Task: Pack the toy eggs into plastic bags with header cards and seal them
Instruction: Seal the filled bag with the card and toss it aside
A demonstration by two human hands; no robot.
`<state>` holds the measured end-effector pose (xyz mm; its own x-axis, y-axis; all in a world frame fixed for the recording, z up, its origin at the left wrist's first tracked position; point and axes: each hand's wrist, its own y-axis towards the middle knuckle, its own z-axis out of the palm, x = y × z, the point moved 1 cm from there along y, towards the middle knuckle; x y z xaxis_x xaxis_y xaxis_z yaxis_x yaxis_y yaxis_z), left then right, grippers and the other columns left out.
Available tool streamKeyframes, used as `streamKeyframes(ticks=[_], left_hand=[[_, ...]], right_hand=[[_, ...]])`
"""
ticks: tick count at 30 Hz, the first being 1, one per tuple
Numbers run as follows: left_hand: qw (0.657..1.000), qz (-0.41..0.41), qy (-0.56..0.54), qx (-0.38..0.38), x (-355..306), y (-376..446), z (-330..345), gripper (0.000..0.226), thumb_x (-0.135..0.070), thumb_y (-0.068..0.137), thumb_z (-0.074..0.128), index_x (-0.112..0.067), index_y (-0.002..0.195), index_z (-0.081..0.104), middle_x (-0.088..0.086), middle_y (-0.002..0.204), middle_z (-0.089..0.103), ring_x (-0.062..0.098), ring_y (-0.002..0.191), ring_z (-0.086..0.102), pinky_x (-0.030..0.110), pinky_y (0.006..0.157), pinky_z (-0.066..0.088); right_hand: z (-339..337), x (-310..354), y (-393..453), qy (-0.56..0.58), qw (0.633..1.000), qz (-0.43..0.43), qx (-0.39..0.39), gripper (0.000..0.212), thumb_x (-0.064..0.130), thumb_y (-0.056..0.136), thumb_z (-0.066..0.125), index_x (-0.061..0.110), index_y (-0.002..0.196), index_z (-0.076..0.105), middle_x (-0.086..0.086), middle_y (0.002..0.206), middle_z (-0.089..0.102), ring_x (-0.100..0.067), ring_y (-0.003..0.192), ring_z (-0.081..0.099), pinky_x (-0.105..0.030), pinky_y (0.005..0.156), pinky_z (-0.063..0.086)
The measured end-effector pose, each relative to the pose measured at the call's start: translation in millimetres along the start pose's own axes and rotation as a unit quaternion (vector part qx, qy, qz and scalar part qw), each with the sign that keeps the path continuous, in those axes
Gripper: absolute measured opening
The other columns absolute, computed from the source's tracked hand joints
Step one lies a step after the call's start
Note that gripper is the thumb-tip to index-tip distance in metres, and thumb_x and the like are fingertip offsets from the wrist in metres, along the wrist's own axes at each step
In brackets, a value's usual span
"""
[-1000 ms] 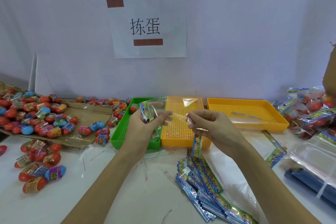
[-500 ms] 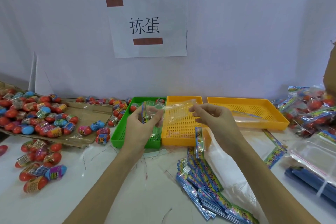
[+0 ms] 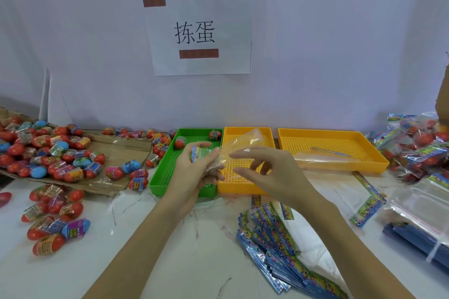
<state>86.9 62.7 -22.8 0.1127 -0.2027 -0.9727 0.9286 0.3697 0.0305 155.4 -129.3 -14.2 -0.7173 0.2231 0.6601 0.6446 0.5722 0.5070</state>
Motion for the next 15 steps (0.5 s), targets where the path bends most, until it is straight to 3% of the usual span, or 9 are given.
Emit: streamKeyframes(ticks=[2, 5, 8, 9, 11, 13, 15], left_hand=[[0.999, -0.009, -0.018, 0.035, -2, -1, 1, 0.04, -0.032, 0.097, 0.07, -0.018, 0.132, 0.056, 0.015, 0.086, 0.076, 0.025, 0.059, 0.068, 0.028, 0.052, 0.055], [0.998, -0.01, -0.034, 0.043, -5, 2, 5, 0.059, -0.064, 0.095, 0.055, -0.02, 0.134, 0.06, 0.017, 0.125, 0.067, 0.026, 0.073, 0.069, 0.031, 0.057, 0.057], [0.991, 0.034, 0.12, 0.043, -8, 3, 5, 0.109, -0.101, 0.063, 0.048, -0.023, 0.137, 0.061, -0.002, 0.136, 0.061, 0.011, 0.099, 0.069, 0.038, 0.08, 0.058], [0.982, 0.051, 0.173, 0.05, -7, 1, 4, 0.111, -0.104, 0.056, 0.051, -0.028, 0.137, 0.06, -0.01, 0.131, 0.064, 0.0, 0.099, 0.069, 0.033, 0.086, 0.055], [0.975, 0.077, 0.205, 0.04, -4, -1, 1, 0.076, -0.084, 0.067, 0.072, -0.032, 0.122, 0.067, -0.014, 0.11, 0.075, -0.006, 0.091, 0.07, 0.024, 0.083, 0.053], [0.981, 0.093, 0.17, 0.03, -1, 0, -2, 0.041, -0.048, 0.077, 0.084, -0.018, 0.103, 0.074, -0.001, 0.092, 0.079, 0.009, 0.08, 0.074, 0.023, 0.074, 0.058], [0.986, 0.091, 0.14, 0.027, 0, 0, -2, 0.033, -0.034, 0.077, 0.084, -0.009, 0.097, 0.075, 0.007, 0.085, 0.079, 0.016, 0.07, 0.074, 0.022, 0.065, 0.058]], right_hand=[[5, 0, -1, 0.037, 0.999, 0.024, -0.026, 0.015, 0.026, 0.095, 0.074, 0.025, 0.108, 0.08, 0.024, 0.095, 0.075, -0.012, 0.053, 0.068, -0.022, 0.056, 0.055], [2, -1, 1, 0.096, 0.989, 0.085, -0.067, 0.01, 0.023, 0.098, 0.071, 0.019, 0.104, 0.078, 0.012, 0.088, 0.079, -0.015, 0.048, 0.067, -0.025, 0.055, 0.057], [-5, -2, 2, 0.145, 0.976, 0.142, -0.074, 0.01, 0.025, 0.097, 0.072, 0.016, 0.097, 0.076, 0.004, 0.08, 0.08, -0.011, 0.048, 0.063, -0.015, 0.051, 0.048], [-7, -1, 2, 0.167, 0.971, 0.155, -0.074, 0.012, 0.025, 0.096, 0.073, 0.015, 0.095, 0.077, 0.002, 0.08, 0.08, -0.009, 0.049, 0.062, -0.014, 0.051, 0.047], [-12, 2, 2, 0.189, 0.965, 0.169, -0.064, 0.016, 0.028, 0.094, 0.075, 0.014, 0.091, 0.08, 0.002, 0.082, 0.08, -0.002, 0.061, 0.066, -0.013, 0.056, 0.049], [-16, 3, 2, 0.187, 0.965, 0.175, -0.046, 0.017, 0.034, 0.091, 0.076, 0.018, 0.09, 0.082, 0.005, 0.089, 0.08, -0.001, 0.085, 0.071, -0.015, 0.073, 0.055], [-19, 2, 3, 0.195, 0.964, 0.179, -0.026, 0.019, 0.036, 0.09, 0.076, 0.019, 0.095, 0.083, 0.006, 0.098, 0.08, -0.005, 0.1, 0.072, -0.021, 0.087, 0.056]])
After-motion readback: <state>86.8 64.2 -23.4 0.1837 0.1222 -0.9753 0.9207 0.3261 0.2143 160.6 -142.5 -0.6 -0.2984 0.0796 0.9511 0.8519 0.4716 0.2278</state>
